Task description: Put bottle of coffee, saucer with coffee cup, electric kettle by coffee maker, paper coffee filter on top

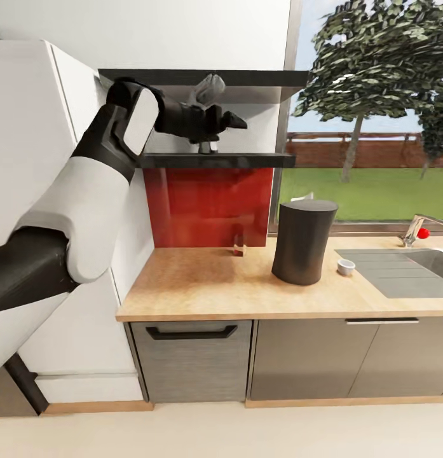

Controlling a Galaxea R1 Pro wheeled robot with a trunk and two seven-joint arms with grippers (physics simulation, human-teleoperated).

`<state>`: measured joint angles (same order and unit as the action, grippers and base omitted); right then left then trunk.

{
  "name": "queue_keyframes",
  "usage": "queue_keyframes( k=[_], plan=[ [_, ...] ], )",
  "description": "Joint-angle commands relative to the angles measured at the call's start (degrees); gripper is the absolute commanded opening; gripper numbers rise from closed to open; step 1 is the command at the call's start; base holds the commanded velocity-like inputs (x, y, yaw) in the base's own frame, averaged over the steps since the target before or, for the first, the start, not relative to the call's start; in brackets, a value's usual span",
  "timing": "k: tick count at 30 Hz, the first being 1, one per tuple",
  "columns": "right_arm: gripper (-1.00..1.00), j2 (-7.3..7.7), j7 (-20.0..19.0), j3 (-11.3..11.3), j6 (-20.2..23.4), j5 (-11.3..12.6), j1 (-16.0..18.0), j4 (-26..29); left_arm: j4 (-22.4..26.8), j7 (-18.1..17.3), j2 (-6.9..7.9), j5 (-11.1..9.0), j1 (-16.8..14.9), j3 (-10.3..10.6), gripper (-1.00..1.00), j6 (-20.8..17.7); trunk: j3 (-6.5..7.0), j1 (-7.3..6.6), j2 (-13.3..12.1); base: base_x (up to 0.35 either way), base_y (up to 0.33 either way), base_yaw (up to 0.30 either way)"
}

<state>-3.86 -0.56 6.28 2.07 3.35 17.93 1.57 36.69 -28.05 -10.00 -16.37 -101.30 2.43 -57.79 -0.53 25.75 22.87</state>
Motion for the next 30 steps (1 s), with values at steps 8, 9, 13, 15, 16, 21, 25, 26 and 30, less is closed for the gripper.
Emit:
queue_keyframes(
  k=[8,9,13,15,16,21,25,26,30],
  plan=[
    [1.0,-0.01,-0.06,0.31,0.22,0.38,0.0,0.1,1.36,15.13,0.0,-1.2,-1.64,-0.01,1.0,0.25,-0.06,0.03,0.05,0.0,0.0,0.0],
    [1.0,-0.01,-0.06,0.31,0.22,0.37,0.0,0.1,1.82,16.28,0.0,-0.93,-1.66,0.05,1.0,0.32,-0.06,0.03,0.05,0.0,0.0,0.0],
    [1.0,-0.01,-0.06,0.31,0.22,0.37,0.0,0.1,3.08,24.73,0.0,-0.35,-1.45,0.42,1.0,2.32,-0.06,0.03,0.05,0.0,0.0,0.0],
    [1.0,-0.01,-0.06,0.31,0.22,0.38,0.0,0.1,3.32,28.03,0.0,-0.29,-1.3,0.75,1.0,3.67,-0.06,0.03,0.05,0.0,0.0,0.0],
    [1.0,-0.01,-0.06,0.31,0.22,0.39,0.0,0.1,3.36,31.25,0.0,-0.24,-1.17,2.03,1.0,5.53,-0.06,0.03,0.05,0.0,0.0,0.0],
    [1.0,-0.01,-0.06,0.31,0.22,0.36,0.0,0.1,2.29,37.77,0.0,-0.18,-0.77,8.87,1.0,14.05,-0.06,0.03,0.05,0.0,0.0,0.0],
    [1.0,-0.01,-0.06,0.31,0.22,0.38,0.0,0.1,0.76,39.18,0.0,-0.05,-0.48,13.51,1.0,19.58,-0.06,0.03,0.05,0.0,0.0,0.0],
    [1.0,-0.01,-0.06,0.31,0.22,0.38,0.0,0.1,-0.13,39.4,0.0,-0.02,-0.38,14.37,1.0,21.48,-0.06,0.03,0.05,0.0,0.0,0.0],
    [1.0,-0.01,-0.08,0.3,0.22,0.36,0.0,0.1,-5.41,39.82,0.0,0.01,-0.52,15.64,1.0,28.82,-0.06,0.03,0.05,0.0,0.0,0.0]
  ],
)
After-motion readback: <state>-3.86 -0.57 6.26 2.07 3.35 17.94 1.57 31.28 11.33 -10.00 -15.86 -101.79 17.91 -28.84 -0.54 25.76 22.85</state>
